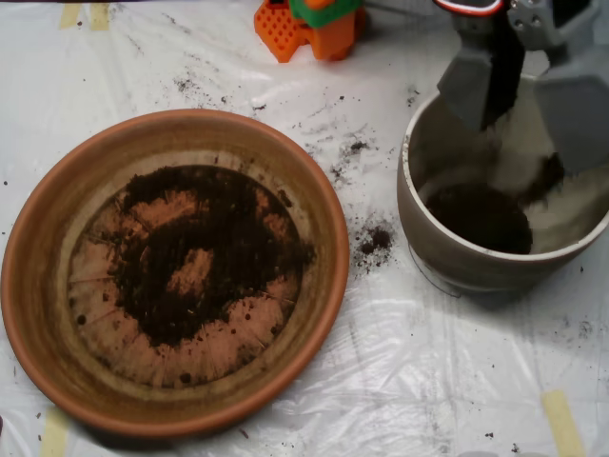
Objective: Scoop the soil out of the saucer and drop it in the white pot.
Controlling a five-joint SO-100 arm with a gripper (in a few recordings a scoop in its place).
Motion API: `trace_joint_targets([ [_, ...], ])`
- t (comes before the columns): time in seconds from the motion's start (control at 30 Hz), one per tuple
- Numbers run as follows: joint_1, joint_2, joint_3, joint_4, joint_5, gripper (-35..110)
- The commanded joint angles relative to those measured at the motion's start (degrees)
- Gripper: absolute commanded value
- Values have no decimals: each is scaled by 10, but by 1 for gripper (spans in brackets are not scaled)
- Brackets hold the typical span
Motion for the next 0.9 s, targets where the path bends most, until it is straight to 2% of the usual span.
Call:
trace_joint_targets([
  [0.0,-9,30,-47,14,-6,33],
  [0.4,11,64,-44,62,5,52],
  [0.87,49,104,-77,70,49,50],
])
